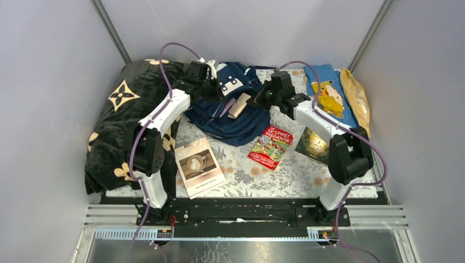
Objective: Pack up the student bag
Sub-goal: Place the personal item in the student bag.
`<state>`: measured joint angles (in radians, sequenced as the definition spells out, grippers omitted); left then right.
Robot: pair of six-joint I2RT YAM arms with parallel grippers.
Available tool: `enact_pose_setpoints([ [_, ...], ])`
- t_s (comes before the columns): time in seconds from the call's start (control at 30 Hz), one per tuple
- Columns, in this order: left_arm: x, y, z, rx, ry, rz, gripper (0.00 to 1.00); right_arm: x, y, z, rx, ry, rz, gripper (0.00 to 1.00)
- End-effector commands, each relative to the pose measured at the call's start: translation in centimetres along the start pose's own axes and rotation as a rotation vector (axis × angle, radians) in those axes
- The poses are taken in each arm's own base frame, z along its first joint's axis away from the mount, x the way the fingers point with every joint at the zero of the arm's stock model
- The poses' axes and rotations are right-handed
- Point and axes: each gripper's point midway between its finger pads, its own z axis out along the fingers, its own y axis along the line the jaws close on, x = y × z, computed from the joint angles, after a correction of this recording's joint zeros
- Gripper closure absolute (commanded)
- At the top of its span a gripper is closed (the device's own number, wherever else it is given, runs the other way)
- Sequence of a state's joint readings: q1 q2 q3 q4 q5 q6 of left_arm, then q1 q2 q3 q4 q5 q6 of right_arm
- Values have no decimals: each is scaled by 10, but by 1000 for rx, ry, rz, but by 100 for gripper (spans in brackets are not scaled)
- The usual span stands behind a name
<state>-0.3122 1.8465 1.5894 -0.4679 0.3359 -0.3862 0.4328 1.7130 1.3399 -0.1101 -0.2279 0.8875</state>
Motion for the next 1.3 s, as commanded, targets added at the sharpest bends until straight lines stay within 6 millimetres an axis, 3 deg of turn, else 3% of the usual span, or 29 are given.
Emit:
enact_pose_setpoints([
  [0.0, -19, -4, -12, 9, -55, 5, 100, -12, 45, 2, -136, -23, 6, 100],
  [0.1, -17, -5, -8, 18, -45, -5, 100, -12, 42, 7, -117, -45, -7, 100],
  [0.47, -17, -12, -8, 57, -38, -14, 100, -14, -25, 73, 39, -127, 0, 100],
  [0.73, -17, -18, -12, 80, -36, -8, 100, -4, -67, 105, 161, -122, 30, 100],
  [0.87, -12, -16, -9, 81, -25, -27, 100, -16, -71, 110, 193, -186, 67, 100],
  [1.03, -6, -14, -7, 86, -18, -40, 100, -30, -80, 95, 245, -294, 111, 100],
  [1.13, -2, -14, -6, 92, -7, -44, 100, -29, -79, 96, 220, -297, 108, 100],
  [1.27, 1, -18, -3, 131, -5, -38, 100, -15, -64, 113, 129, -200, 100, 100],
])
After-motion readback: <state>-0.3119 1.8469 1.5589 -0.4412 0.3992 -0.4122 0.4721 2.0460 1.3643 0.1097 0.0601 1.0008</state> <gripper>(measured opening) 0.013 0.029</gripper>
